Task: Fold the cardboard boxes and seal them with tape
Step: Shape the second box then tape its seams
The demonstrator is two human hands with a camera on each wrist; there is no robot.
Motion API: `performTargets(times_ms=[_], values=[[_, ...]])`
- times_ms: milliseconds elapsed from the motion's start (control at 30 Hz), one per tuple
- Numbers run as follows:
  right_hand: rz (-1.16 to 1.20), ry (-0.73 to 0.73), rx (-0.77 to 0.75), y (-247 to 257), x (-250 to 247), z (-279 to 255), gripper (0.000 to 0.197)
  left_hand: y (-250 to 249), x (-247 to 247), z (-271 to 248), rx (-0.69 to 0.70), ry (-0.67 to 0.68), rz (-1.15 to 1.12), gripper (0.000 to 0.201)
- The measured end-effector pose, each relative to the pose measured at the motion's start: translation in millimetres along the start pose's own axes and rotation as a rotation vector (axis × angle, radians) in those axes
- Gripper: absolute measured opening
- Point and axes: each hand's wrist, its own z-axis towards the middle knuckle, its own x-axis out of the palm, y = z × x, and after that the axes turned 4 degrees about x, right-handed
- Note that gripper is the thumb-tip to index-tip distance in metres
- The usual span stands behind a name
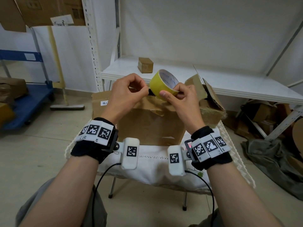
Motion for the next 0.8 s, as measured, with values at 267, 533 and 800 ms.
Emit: performTargets(times_ms=[267,533,800], values=[[-0.004,0.034,-0.02,1,1,-2,0.035,0,12,1,0.032,0.008,0.108,0.013],[0.015,-0.001,0.007,3,1,-3,0.04,5,21,3,0.129,-0.053,0.17,0.048],[0.035,-0.047,0.015,5,4,-4,0.04,7,34,1,0.254,-0.212,0.254,0.032]])
